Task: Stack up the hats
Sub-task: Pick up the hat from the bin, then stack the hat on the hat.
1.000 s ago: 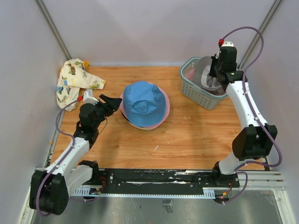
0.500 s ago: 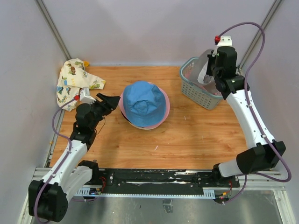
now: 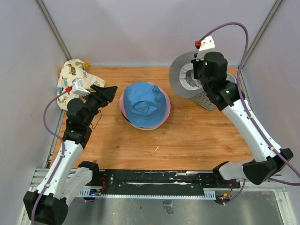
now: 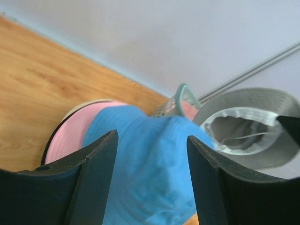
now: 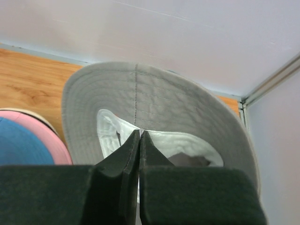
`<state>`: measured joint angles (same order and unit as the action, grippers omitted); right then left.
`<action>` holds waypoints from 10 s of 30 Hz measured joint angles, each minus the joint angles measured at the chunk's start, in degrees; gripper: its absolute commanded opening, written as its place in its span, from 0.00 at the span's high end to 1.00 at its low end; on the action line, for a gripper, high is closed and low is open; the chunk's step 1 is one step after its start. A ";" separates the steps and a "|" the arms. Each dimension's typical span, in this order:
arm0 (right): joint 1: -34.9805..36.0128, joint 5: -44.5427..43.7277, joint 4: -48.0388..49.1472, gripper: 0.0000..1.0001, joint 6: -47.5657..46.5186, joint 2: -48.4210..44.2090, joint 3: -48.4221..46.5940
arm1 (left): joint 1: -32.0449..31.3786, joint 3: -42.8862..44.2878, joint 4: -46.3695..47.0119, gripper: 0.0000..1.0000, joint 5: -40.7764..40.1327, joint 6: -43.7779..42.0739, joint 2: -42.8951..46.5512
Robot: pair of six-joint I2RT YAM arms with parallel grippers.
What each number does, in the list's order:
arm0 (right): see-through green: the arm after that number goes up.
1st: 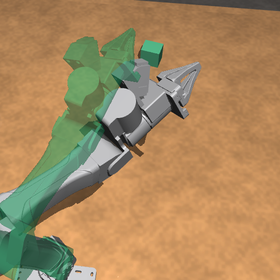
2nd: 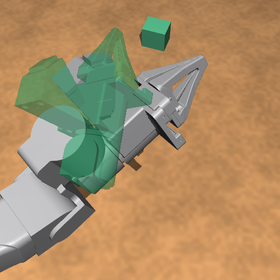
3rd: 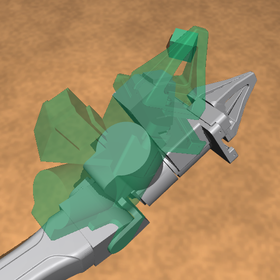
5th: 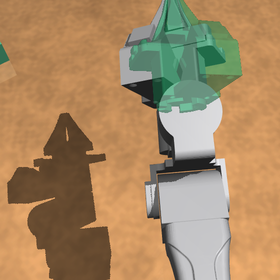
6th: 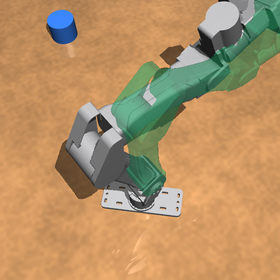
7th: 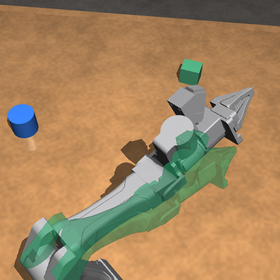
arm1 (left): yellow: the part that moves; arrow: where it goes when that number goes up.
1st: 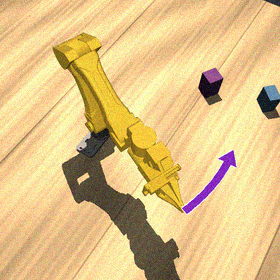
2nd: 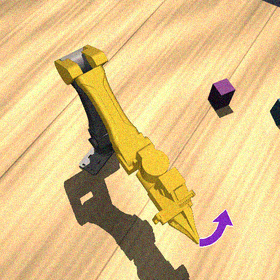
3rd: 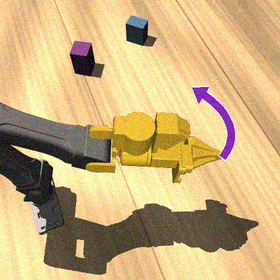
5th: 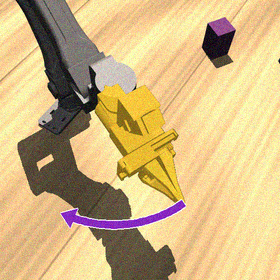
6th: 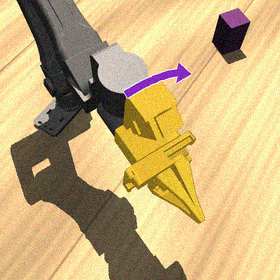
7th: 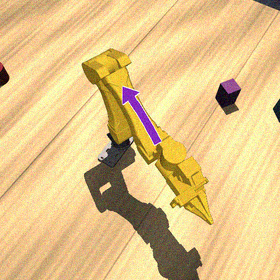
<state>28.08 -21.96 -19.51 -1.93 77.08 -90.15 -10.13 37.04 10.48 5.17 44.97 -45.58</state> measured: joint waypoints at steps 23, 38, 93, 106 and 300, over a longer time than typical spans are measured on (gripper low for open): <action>15.52 -10.23 4.31 0.99 -8.22 3.69 -0.76 | -8.81 36.72 0.02 0.30 25.97 -1.95 -29.66; 16.70 -11.74 4.74 0.99 -10.64 5.05 -5.20 | -16.87 46.47 -0.04 0.25 32.68 -10.71 -38.10; 16.96 -14.51 4.28 0.99 -5.86 8.00 -11.28 | -39.06 62.42 -24.41 1.00 -4.15 -41.20 -44.37; 5.18 -9.03 -0.81 1.00 -1.70 4.92 -10.27 | -34.75 58.51 -22.53 0.99 -17.49 -50.29 -42.45; 41.05 -17.09 48.35 0.99 -28.20 -1.25 35.98 | -30.16 14.36 6.93 0.30 -5.73 -78.62 -18.69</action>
<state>69.12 -39.05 28.84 -30.13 75.83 -54.17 -40.29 51.40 17.41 -0.56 -33.65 -64.27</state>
